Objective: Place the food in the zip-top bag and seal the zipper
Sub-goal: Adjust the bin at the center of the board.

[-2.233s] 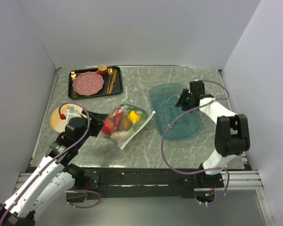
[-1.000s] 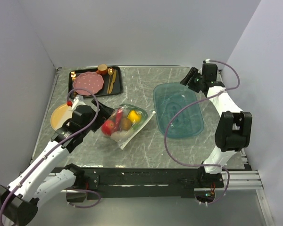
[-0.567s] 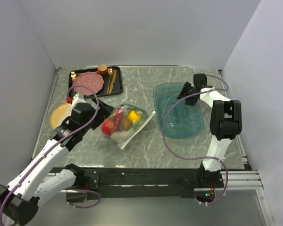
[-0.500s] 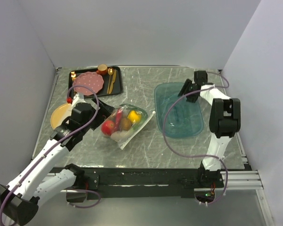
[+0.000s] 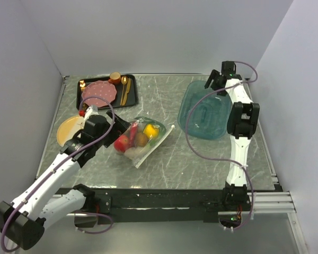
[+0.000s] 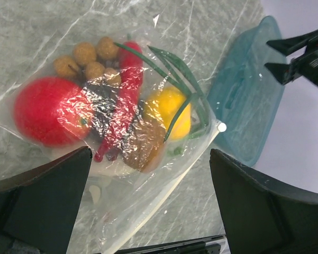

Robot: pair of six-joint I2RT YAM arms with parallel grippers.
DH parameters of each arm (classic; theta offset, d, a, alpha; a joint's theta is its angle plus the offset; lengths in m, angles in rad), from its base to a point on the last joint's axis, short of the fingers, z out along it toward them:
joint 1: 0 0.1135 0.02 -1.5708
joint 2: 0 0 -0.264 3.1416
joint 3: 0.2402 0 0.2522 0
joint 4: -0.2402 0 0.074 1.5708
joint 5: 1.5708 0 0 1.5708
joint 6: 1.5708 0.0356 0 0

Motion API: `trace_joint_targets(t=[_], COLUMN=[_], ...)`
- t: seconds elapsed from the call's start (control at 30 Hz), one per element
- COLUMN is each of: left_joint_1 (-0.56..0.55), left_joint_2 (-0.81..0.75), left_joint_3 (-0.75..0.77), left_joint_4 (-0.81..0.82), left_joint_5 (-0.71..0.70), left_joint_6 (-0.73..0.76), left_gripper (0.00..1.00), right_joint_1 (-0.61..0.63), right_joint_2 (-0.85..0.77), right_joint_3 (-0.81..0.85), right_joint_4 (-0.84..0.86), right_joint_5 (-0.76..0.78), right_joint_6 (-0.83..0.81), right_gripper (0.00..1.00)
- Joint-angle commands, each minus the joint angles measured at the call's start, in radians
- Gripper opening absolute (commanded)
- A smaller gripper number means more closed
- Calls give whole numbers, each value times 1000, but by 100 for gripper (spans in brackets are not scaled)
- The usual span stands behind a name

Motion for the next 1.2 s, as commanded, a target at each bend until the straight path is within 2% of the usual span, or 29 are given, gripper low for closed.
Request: trace_joint_targets(t=[0.0,0.07,0.1,0.17,0.2,0.23,0.3,0.43,0.6,0.7,0.8,0.87,1.03,1.17], left_joint_1=[5,5,5,5,5,5,5,5,5,5,5,5,2,4], left_joint_2=[5,10,11,14,14,14,14,16,-10,-21,-29,-29,-13,6], left_joint_3=[9,-1,-3,-3,-3,-4,-4,8,-9,-9,-3,0,66,108], left_joint_4=[19,34,39,47,51,54,56,45,47,41,22,7,-117,-173], left_joint_5=[10,19,24,38,41,42,41,41,39,32,19,10,-180,-231], left_joint_6=[21,15,9,6,7,7,12,21,17,18,32,41,102,136], left_gripper=[99,99,99,99,99,99,99,99,99,99,99,99,99,99], right_joint_1=[-7,0,8,52,69,91,114,137,192,204,200,195,198,218], right_joint_2=[49,49,28,-38,-133,-176,-239,-177,-106,-144,-230,-270,-217,-131], right_joint_3=[201,205,200,89,23,-96,-150,-34,37,-30,-226,-280,-208,-107], right_joint_4=[-58,-40,-40,-3,31,87,95,-73,-145,-115,-17,37,-30,-75], right_joint_5=[-118,-232,-235,-192,-138,-108,-40,47,124,181,245,272,246,175], right_joint_6=[-17,10,15,-20,-32,-40,-23,-9,-25,12,46,57,32,-26], right_gripper=[89,89,88,88,90,90,90,87,87,87,88,88,88,88])
